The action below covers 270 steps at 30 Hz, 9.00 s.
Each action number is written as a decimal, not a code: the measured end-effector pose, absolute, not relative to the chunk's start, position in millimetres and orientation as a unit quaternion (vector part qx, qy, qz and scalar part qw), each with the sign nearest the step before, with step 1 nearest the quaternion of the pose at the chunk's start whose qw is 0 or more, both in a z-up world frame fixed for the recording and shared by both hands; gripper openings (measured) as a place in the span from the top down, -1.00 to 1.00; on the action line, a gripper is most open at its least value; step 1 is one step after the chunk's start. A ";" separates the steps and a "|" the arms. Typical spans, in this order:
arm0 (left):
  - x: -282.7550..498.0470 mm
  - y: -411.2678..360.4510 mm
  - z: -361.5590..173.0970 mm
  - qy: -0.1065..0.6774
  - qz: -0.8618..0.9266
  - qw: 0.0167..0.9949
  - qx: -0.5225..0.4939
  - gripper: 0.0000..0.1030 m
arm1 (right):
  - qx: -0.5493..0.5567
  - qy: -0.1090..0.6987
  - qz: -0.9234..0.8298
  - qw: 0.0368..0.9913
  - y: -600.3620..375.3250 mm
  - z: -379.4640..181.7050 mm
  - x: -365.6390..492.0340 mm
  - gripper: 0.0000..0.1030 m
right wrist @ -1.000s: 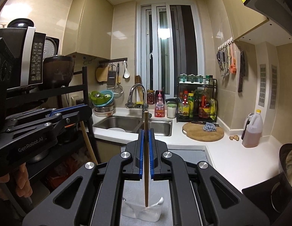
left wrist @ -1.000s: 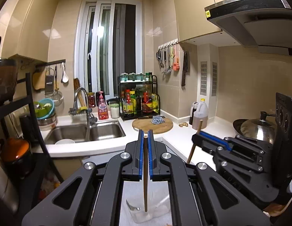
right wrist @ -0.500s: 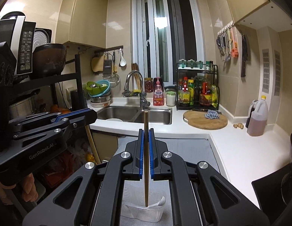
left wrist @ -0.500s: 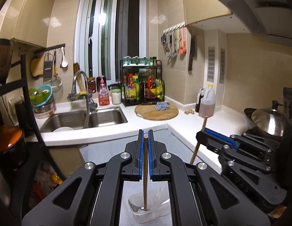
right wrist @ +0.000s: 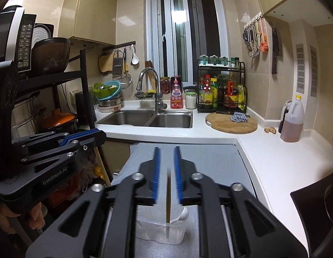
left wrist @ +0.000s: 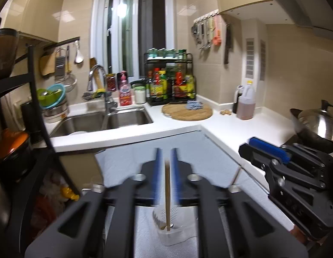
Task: Organize utensils
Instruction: 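Lower the chopstick into the container and open the left gripper while the right releases its chopstick, then move both open tools back over the wooden chopsticks on the mat, then close the left gripper on one chopstick while the right gripper grasps another chopstick, then lift the chopstick with the left tool while the right tool carries its chopstick to the container, then lower the chopstick into the container and open the left gripper while the right releases its chopstick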
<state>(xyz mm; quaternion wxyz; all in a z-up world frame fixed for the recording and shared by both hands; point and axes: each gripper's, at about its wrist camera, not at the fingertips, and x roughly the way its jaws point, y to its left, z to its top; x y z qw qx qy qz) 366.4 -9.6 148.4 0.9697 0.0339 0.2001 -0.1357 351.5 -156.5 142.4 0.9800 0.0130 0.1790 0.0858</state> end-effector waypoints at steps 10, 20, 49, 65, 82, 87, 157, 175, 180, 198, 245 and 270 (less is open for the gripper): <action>333.7 2.9 132.0 0.210 -0.087 0.974 0.024 -0.70 | 0.021 0.180 0.070 0.981 -168.6 121.9 312.7 -0.09; 279.1 9.3 120.4 0.222 -0.082 0.972 0.003 -0.70 | 0.024 0.175 0.064 0.982 -167.3 111.5 249.1 -0.21; 128.4 11.8 15.1 0.274 -0.065 0.959 -0.032 -0.70 | 0.012 0.221 0.036 0.974 -171.1 25.1 97.8 -0.23; 116.3 8.0 -24.4 0.280 -0.076 0.955 -0.058 -0.70 | 0.034 0.251 0.029 0.967 -187.6 -16.3 89.7 -0.23; 103.6 12.7 -46.5 0.278 -0.056 0.958 -0.052 -0.70 | 0.029 0.277 0.031 0.960 -187.6 -48.1 88.9 -0.23; 104.4 15.2 -57.6 0.273 -0.053 0.959 -0.055 -0.69 | 0.016 0.279 0.033 0.960 -184.4 -59.4 89.3 -0.18; 101.8 -11.6 26.5 0.175 -0.154 0.971 0.044 0.88 | -0.018 0.207 0.073 0.976 -168.4 10.1 98.0 0.89; 156.0 -1.3 67.0 0.226 -0.149 0.962 0.025 0.88 | -0.001 0.200 0.082 0.976 -173.5 67.0 154.5 0.89; 164.1 -0.3 81.0 0.222 -0.155 0.962 0.026 0.88 | 0.008 0.198 0.089 0.976 -177.8 79.9 167.4 0.88; 200.9 -1.9 142.6 0.224 -0.179 0.956 0.053 0.88 | 0.001 0.189 0.120 0.975 -173.3 142.0 207.2 0.88; 326.3 11.8 177.9 0.142 -0.092 0.986 -0.002 -0.75 | 0.002 0.138 0.072 0.988 -155.7 164.5 340.7 -0.10; 168.3 13.1 97.2 0.192 -0.074 0.979 -0.003 -0.83 | 0.024 0.177 0.036 0.983 -184.9 93.7 151.6 -0.60</action>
